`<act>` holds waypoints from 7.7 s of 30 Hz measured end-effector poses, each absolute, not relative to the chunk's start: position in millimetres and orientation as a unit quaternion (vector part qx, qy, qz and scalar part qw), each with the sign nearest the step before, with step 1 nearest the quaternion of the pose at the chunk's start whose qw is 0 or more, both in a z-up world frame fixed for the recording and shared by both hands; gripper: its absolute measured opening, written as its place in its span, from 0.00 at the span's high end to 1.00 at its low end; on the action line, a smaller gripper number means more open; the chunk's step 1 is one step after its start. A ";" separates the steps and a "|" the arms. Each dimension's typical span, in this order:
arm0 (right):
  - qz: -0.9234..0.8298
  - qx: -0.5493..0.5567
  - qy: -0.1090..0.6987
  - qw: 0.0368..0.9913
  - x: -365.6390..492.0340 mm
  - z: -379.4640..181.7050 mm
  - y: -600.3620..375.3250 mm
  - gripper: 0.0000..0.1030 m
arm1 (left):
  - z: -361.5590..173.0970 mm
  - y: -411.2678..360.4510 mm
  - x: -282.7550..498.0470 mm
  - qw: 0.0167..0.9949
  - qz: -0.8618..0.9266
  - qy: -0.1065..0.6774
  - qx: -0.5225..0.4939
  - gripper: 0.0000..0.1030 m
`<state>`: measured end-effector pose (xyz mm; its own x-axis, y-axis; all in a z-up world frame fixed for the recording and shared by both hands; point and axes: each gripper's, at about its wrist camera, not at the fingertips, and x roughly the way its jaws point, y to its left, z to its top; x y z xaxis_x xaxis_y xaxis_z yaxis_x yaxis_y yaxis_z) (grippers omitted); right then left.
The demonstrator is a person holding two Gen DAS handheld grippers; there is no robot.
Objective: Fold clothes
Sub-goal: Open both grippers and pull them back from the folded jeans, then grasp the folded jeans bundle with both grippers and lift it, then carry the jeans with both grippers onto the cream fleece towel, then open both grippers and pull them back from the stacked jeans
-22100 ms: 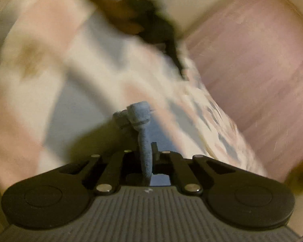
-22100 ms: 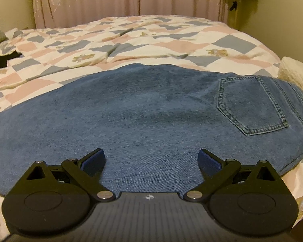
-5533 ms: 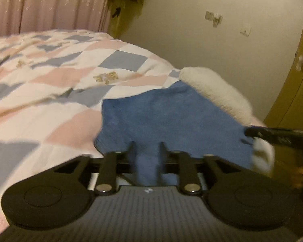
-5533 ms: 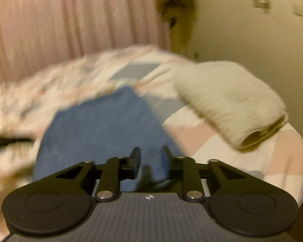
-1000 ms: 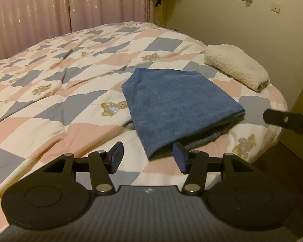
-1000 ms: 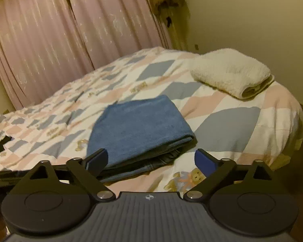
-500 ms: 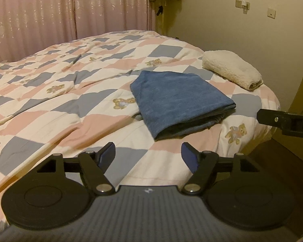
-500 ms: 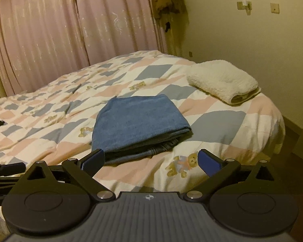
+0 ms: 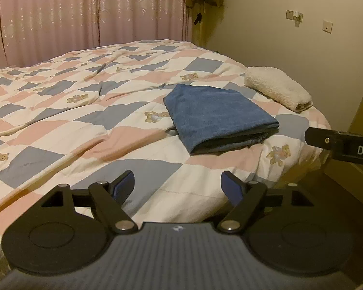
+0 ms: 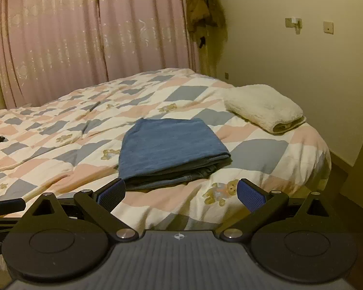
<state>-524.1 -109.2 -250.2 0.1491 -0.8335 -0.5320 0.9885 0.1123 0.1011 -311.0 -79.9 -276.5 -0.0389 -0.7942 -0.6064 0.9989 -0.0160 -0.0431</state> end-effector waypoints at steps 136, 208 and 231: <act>-0.662 0.258 0.270 0.649 -684.6 -275.7 -554.8 0.59 | -309.9 -765.0 -554.1 0.098 -0.884 -0.051 0.454 0.90; -0.702 0.374 0.221 0.565 -665.3 -237.9 -528.2 0.13 | -225.6 -714.8 -516.1 0.343 -0.804 0.172 0.453 0.69; -0.764 0.416 0.157 0.467 -624.2 -119.2 -427.6 0.00 | -97.2 -564.4 -430.3 0.440 -0.774 0.215 0.401 0.08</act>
<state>-624.2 -427.6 -119.2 -0.2174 -0.5835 -0.7825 0.8448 -0.5140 0.1486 -430.3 -564.4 -97.2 -0.2912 -0.5085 -0.8103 0.8532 -0.5212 0.0204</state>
